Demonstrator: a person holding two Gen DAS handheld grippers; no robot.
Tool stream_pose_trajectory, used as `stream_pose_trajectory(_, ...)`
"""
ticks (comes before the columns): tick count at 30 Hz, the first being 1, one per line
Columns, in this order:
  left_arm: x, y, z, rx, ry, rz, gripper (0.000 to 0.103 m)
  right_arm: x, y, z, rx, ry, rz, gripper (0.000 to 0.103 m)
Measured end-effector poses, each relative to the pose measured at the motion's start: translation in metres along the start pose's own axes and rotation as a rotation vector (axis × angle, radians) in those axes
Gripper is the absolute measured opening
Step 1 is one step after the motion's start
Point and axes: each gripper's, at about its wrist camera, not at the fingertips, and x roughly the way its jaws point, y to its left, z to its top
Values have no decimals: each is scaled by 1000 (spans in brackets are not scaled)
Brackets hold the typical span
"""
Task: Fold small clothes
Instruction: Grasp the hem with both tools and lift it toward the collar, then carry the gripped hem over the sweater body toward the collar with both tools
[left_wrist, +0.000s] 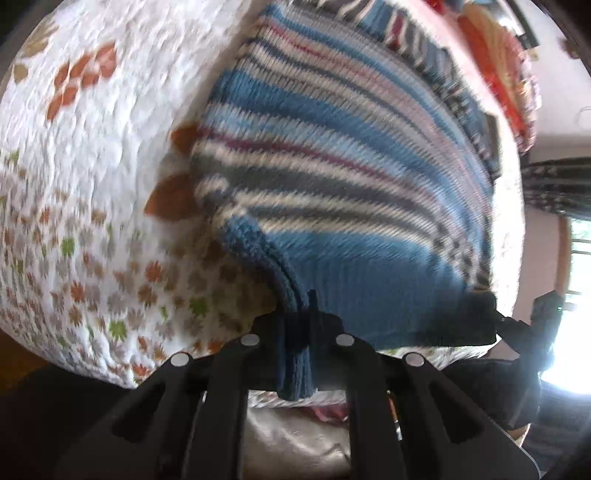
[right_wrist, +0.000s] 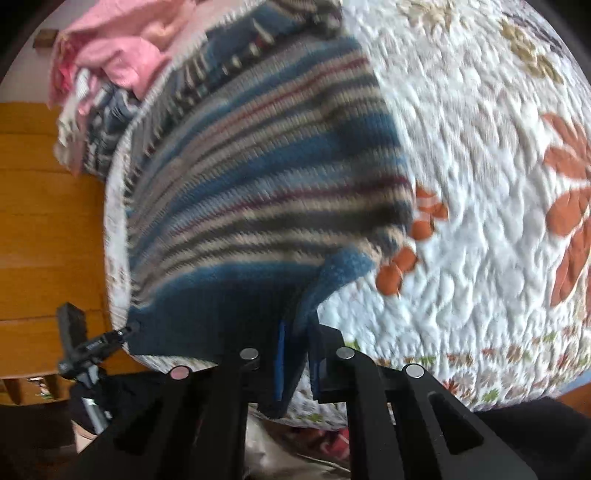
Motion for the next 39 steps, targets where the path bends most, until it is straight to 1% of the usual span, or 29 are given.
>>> stream_pose_trajectory(2,-8,-4,10,0,-30,-26,8,-8,6,9,3,-10,11,10)
stream_pose_trajectory(5,-23,-11,29,12,-80,-30,8,-14,18,29,-8,-19,11,10)
stream_pose_trajectory(8,-29,-17,48,7,-92,-37,8,-18,33,52,-31,-21,-3,10)
stream_pose_trajectory(10,-26,-21,65,2,-92,-34,8,-18,39,68,-39,-19,-3,10)
stream_pose_trajectory(13,-22,-24,92,-34,-90,-56,8,-15,49,96,-34,-21,-5,10)
stream_pose_trajectory(16,-15,-23,121,-77,-89,-69,8,-7,49,125,-1,-12,9,10)
stream_pose_trajectory(21,4,-35,161,-91,-105,-58,8,7,37,158,58,-11,26,10)
stream_pose_trajectory(23,11,-40,173,-82,-104,-49,8,15,31,170,82,-9,34,10)
stream_pose_trajectory(26,25,-50,186,-52,-97,-11,9,23,21,180,116,6,43,10)
stream_pose_trajectory(28,31,-48,193,-58,-88,-9,10,28,16,187,134,12,56,10)
stream_pose_trajectory(29,34,-47,196,-68,-83,-11,12,30,14,190,138,15,56,10)
stream_pose_trajectory(31,39,-41,202,-103,-57,-27,13,35,12,194,141,25,54,11)
stream_pose_trajectory(34,43,-31,210,-165,-20,-83,20,40,6,198,172,43,65,14)
stream_pose_trajectory(36,43,-25,213,-200,-2,-119,24,40,1,200,200,52,80,19)
stream_pose_trajectory(38,40,-20,214,-244,6,-162,30,34,-3,202,224,42,92,22)
stream_pose_trajectory(39,36,-17,213,-273,6,-190,32,27,-5,204,228,25,84,29)
